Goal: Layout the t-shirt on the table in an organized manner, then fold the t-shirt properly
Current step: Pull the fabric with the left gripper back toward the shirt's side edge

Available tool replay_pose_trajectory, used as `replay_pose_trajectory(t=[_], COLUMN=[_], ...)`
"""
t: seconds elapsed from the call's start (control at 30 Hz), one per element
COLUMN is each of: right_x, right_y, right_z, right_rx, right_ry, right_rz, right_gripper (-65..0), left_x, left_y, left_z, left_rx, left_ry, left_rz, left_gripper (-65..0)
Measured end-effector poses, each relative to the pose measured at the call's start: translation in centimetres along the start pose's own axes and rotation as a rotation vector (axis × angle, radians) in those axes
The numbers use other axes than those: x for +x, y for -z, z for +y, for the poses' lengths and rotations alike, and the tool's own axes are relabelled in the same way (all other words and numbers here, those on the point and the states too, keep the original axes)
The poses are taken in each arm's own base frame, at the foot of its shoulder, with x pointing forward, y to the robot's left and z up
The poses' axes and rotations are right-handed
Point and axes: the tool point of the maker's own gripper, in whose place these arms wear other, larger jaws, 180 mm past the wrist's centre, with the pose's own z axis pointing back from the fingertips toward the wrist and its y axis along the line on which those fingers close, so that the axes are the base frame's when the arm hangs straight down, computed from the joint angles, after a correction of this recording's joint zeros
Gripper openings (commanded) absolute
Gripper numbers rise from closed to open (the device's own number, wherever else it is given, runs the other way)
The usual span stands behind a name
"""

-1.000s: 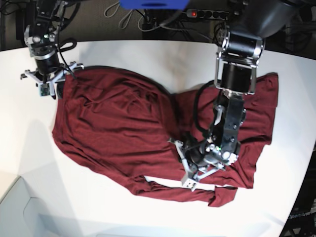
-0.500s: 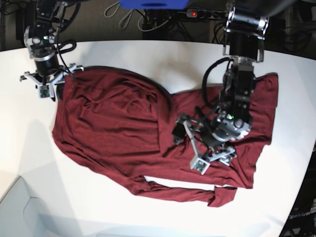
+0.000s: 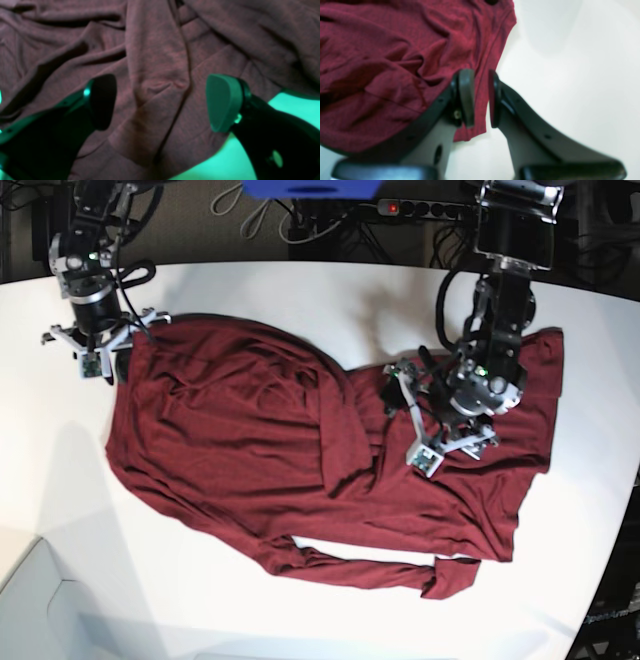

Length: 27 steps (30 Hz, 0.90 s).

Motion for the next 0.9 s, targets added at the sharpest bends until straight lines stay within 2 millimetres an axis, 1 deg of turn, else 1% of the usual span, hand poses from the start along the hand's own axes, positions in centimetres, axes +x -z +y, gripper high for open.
replay_pose_trajectory(t=[0.07,0.13,0.2,0.3,0.4,0.5,0.63,0.73,0.8,0.83,0.9], right_x=[0.0,0.0,0.0,-0.2,-1.0,-1.0,-0.9,-1.0,-1.0,-1.0,-1.0], right_y=[0.0,0.0,0.0,0.0,0.2,0.4,0.5,0.5,0.5,0.5,0.5], right_z=[0.0,-0.1,0.0,0.0,0.2,0.2,0.1,0.1,0.1,0.1,0.1], right_rx=[-0.001,-0.002,-0.001,0.0,0.006,0.006,0.003,0.005,0.005,0.005,0.005], right_ry=[0.0,0.0,0.0,0.003,0.01,0.016,0.017,0.017,0.017,0.017,0.017], right_rz=[0.001,0.0,0.001,0.003,0.025,0.025,0.022,0.025,0.023,0.024,0.025], right_gripper=[-53.1,-53.1,-53.1,-53.2,-53.3,-53.3,-53.4,-53.5,-53.5,-53.5,-53.5], left_x=[-0.8,-2.1,-2.7,-3.3,-4.2,-4.2,-4.6,-4.5,-4.6,-4.6,-4.5], left_y=[0.0,0.1,0.1,-0.1,-0.2,-0.2,-0.4,-0.4,-0.4,-0.4,-0.4], left_z=[-0.3,-0.8,-1.0,-0.6,-0.5,-0.6,0.1,0.1,0.1,0.1,0.1], left_rx=[-0.006,-0.015,-0.02,-0.014,-0.01,-0.013,0.001,0.0,0.0,0.0,0.0], left_ry=[-0.004,-0.008,-0.01,-0.002,-0.002,-0.003,0.008,0.008,0.009,0.008,0.009], left_rz=[0.01,0.045,0.055,0.063,0.085,0.082,0.091,0.09,0.09,0.09,0.089], left_gripper=[-11.9,-12.0,-12.0,-12.0,-12.0,-12.1,-12.2,-12.2,-14.9,-18.5,-29.7])
